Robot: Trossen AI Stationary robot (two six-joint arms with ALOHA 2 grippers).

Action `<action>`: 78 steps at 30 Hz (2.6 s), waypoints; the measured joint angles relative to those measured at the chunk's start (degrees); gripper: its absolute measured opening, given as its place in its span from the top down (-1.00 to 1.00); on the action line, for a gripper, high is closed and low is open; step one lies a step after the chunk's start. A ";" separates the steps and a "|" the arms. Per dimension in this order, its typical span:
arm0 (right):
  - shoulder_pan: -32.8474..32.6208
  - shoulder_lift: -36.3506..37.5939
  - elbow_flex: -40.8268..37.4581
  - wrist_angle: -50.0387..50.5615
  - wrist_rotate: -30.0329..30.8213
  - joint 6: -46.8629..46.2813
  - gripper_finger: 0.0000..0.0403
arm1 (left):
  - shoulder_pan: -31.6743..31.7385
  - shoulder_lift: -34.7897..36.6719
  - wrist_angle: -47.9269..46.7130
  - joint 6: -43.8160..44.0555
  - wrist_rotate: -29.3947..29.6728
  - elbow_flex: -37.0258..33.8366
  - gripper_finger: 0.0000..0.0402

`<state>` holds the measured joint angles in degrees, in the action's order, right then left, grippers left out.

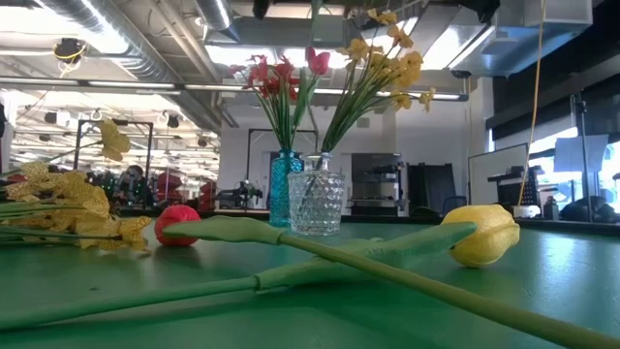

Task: Sort flowers into vase by color
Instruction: Put the top yellow flower into the transparent vase, then put the yellow flowers into the transparent vase

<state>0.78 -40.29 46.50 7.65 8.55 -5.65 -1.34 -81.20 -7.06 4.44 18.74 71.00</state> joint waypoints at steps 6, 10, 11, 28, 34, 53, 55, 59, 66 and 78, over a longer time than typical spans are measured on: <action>0.00 0.00 0.00 0.04 0.01 0.00 -0.50 | 0.27 -1.53 -1.29 1.19 -0.22 0.00 0.98; 0.00 0.00 0.00 0.37 0.02 0.00 -0.50 | 0.66 -3.90 -1.28 1.10 0.69 0.00 0.98; 0.00 0.00 0.00 0.36 0.03 0.00 -0.50 | 0.83 -4.55 -1.29 1.10 1.17 0.00 0.98; 0.00 0.00 0.00 2.13 0.03 0.00 -0.50 | 0.64 -6.54 -1.36 2.49 1.58 0.00 0.54; 0.00 0.00 0.01 2.11 0.03 0.00 -0.50 | -1.24 -6.52 -1.51 0.93 3.00 0.00 0.17; 0.00 0.02 0.04 2.47 0.37 0.00 -0.50 | -7.10 2.66 -16.59 4.54 12.62 0.07 -0.21; 0.00 0.02 0.07 2.39 1.41 -0.01 -0.50 | -8.19 4.06 -18.57 5.73 12.57 0.07 -0.20; 0.00 0.02 0.07 2.46 2.31 0.00 -0.50 | -10.61 6.34 -23.85 9.02 12.77 0.07 -0.20; 0.00 0.02 0.07 2.45 2.33 0.00 -0.50 | -15.70 8.52 -33.21 16.04 15.41 0.07 -0.20; 0.00 0.02 0.07 2.42 2.48 0.00 -0.51 | -26.42 13.27 -34.53 21.26 17.04 0.07 -0.20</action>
<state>0.78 -40.27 46.57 10.07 11.03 -5.65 -27.76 -67.93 -41.59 25.70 35.78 71.07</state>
